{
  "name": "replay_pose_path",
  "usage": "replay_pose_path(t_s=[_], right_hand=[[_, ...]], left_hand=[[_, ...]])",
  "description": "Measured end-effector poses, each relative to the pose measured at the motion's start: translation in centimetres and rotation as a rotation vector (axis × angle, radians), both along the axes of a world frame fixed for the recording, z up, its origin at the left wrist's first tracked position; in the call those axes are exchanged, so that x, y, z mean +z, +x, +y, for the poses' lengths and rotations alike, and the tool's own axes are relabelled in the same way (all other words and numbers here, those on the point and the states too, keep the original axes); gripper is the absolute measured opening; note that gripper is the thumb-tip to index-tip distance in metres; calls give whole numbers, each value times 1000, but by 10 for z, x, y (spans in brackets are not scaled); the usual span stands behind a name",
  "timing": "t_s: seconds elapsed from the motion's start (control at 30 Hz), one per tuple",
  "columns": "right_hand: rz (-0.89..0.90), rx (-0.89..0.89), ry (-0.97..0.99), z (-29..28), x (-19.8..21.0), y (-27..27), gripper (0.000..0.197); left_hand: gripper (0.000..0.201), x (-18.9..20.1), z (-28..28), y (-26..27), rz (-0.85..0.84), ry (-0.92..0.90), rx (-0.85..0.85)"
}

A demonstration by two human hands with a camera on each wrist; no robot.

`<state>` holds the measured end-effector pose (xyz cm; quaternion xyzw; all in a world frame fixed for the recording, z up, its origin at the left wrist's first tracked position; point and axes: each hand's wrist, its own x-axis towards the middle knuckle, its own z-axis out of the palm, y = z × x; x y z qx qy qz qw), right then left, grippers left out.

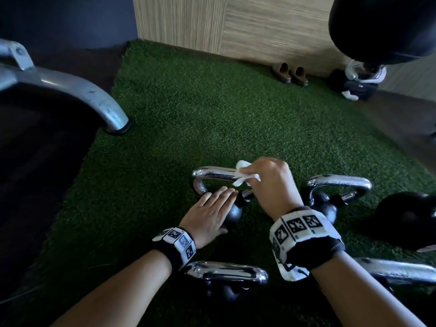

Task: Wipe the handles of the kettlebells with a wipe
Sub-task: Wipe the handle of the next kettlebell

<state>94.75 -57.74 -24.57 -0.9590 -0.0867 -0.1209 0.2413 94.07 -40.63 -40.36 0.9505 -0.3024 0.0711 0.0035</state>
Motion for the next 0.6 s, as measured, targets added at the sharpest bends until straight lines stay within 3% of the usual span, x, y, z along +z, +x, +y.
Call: replay_pose_path(t_s=[0.1, 0.27, 0.47, 0.6], right_hand=[[-25, -81, 44, -26, -6, -3, 23], [-122, -13, 48, -29, -15, -6, 22], [186, -269, 325, -48, -22, 1, 27], [307, -310, 533, -54, -31, 4, 35]], left_hand=[[112, 0, -1, 0, 23, 22, 4], [101, 1, -4, 0, 75, 42, 5], [101, 6, -5, -1, 101, 50, 18], [100, 8, -6, -1, 126, 49, 15]])
